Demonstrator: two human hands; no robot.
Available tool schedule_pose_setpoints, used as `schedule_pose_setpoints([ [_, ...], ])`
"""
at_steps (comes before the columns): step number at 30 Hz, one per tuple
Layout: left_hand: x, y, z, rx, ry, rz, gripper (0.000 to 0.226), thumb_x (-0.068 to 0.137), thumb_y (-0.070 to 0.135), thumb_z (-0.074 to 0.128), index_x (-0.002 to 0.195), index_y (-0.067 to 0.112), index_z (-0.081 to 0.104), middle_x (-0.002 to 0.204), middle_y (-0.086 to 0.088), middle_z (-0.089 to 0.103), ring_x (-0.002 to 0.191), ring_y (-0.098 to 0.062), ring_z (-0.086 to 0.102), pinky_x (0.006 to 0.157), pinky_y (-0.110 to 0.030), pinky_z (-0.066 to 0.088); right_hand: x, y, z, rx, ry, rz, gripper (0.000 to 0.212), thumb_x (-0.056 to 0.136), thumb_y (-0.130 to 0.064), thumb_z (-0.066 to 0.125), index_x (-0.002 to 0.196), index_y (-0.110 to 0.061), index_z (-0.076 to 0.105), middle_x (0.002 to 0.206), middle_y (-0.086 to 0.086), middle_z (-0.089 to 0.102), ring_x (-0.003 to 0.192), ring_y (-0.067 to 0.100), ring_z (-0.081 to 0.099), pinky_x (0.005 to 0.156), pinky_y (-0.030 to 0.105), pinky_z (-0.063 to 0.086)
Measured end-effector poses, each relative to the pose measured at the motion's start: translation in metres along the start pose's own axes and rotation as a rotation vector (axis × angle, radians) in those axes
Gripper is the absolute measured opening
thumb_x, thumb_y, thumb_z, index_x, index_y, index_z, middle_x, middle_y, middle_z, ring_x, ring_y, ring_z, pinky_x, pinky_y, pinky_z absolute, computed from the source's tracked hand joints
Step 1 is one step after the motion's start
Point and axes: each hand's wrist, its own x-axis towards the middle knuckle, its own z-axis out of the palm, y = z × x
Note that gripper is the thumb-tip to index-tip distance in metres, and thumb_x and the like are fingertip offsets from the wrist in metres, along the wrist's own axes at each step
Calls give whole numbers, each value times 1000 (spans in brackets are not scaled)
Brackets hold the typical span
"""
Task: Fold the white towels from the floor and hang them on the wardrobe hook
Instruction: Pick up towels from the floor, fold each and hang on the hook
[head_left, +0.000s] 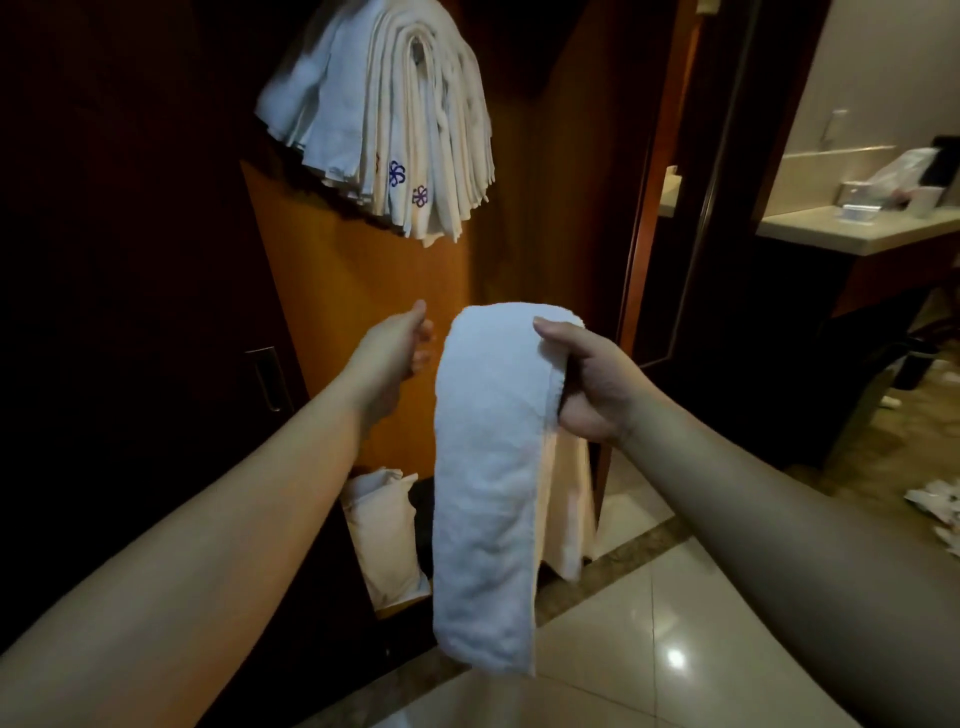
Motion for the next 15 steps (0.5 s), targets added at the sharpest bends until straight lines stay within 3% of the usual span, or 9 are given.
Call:
schedule_pose_setpoints([
  [3, -41, 0, 13, 92, 40, 353, 32, 98, 56, 45, 114, 32, 61, 110, 14, 64, 102, -2, 61, 76, -22, 46, 5, -3, -1, -82, 68, -83, 21, 90, -23, 66, 95, -9, 80, 97, 9, 78, 90, 20, 76, 74, 33, 61],
  [5, -63, -6, 22, 116, -43, 470, 25, 96, 54, 51, 116, 40, 55, 121, 17, 59, 109, 3, 57, 87, -24, 51, 6, -8, 0, -166, 92, -142, 26, 99, -30, 59, 99, -12, 77, 94, 6, 78, 87, 18, 76, 73, 35, 62],
  [8, -81, -17, 35, 261, -145, 526, 63, 92, 51, 62, 147, 34, 36, 151, 10, 37, 136, -8, 39, 104, -32, 44, 8, -16, 8, -338, 126, -190, 32, 100, -43, 56, 118, -17, 62, 113, 10, 75, 105, 25, 73, 92, 45, 56],
  [10, -84, -20, 44, 355, -154, 527, 79, 91, 46, 66, 155, 33, 22, 158, 14, 25, 145, -12, 29, 111, -39, 41, 11, -20, 15, -435, 162, -198, 44, 98, -50, 55, 128, -17, 56, 124, 12, 69, 114, 29, 68, 99, 44, 51],
  [13, -81, -20, 55, 410, -77, 488, 83, 94, 34, 67, 157, 34, 13, 161, 10, 21, 142, -18, 37, 104, -42, 52, 15, -25, 28, -514, 196, -243, 51, 97, -52, 57, 132, -16, 53, 129, 14, 65, 118, 30, 64, 99, 47, 54],
  [15, -76, -21, 61, 393, -6, 462, 80, 94, 31, 66, 156, 35, 15, 151, 5, 37, 121, -13, 56, 84, -30, 60, 19, -29, 36, -599, 257, -297, 54, 96, -51, 59, 133, -11, 53, 128, 15, 63, 118, 30, 62, 100, 48, 54],
])
